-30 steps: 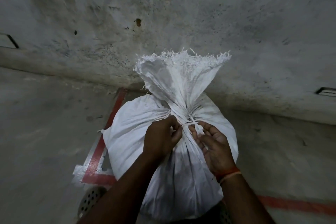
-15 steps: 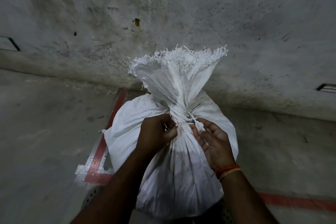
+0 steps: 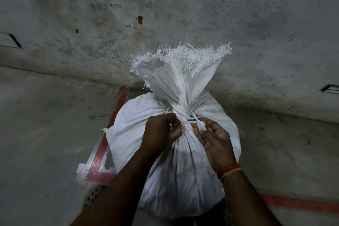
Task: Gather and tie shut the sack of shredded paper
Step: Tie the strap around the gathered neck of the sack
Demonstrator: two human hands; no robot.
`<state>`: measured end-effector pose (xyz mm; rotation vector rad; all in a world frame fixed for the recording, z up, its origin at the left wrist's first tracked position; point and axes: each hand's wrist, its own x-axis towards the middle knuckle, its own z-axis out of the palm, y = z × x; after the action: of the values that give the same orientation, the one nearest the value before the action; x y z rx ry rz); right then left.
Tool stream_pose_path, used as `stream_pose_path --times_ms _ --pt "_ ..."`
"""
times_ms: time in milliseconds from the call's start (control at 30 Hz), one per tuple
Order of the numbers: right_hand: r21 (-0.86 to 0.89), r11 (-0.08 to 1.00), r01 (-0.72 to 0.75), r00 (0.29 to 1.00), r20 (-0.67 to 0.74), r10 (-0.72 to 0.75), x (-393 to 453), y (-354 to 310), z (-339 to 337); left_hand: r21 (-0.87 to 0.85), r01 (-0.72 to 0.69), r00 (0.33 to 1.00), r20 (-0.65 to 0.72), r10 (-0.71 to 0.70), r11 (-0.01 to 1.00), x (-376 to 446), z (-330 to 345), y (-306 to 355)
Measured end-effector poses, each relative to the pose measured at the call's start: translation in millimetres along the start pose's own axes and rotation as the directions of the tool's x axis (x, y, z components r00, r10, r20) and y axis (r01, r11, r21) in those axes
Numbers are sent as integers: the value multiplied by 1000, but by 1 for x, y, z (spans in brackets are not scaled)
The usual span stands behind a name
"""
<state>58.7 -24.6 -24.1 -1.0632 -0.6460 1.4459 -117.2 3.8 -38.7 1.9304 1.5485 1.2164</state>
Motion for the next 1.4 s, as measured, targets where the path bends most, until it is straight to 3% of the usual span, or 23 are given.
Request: stream_pose_path --times_ms 400,767,967,1133,1267,1400 --pt "-155 987 52 998 29 -48 7 7 -5 -1 35 999 41 -35 999 -3 1 3" --pt "-361 924 124 992 64 -109 6 9 -4 -75 100 995 -21 -102 992 -3 8 3" --pt "-371 917 150 989 51 -142 6 10 -3 -122 169 986 21 -168 978 -2 10 8" --pt "-378 912 159 987 57 -148 7 13 -2 -12 209 978 -14 -210 978 -1 18 12" --pt "-350 923 160 987 73 -143 6 13 -2 56 167 984 -78 -162 984 -4 24 16" --pt "-317 935 160 987 81 -141 7 13 -4 66 133 991 -41 -131 989 -5 29 15"
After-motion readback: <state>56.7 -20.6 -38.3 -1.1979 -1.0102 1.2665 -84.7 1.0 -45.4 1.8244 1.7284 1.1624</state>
